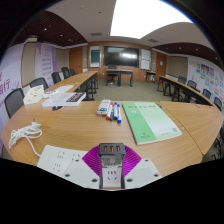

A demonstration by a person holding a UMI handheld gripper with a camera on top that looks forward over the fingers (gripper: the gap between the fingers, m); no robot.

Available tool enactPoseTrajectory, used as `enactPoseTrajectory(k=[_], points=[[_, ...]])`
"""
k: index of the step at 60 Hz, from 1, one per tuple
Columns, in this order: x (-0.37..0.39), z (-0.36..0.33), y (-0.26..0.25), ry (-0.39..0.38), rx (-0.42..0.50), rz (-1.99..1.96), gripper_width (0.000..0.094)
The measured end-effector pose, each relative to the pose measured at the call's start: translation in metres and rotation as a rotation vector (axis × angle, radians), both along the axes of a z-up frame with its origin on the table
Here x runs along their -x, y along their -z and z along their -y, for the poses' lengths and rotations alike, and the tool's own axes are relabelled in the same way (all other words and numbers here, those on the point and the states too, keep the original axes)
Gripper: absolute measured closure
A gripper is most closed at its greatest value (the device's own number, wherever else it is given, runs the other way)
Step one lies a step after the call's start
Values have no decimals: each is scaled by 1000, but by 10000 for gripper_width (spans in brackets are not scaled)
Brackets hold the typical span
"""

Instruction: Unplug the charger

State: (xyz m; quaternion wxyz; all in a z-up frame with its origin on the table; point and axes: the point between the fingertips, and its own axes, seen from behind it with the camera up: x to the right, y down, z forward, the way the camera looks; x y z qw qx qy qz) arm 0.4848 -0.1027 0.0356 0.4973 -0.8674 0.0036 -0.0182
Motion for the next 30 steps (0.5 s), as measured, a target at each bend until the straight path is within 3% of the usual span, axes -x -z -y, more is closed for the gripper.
enactPoseTrajectory(k=[14, 22, 27, 30], points=[[1, 2, -5, -6, 47, -34, 744], [-12, -21, -204, -27, -361, 8, 745], [-25, -24, -241, -16, -422, -33, 747], [-39, -33, -241, 4, -396, -34, 746]])
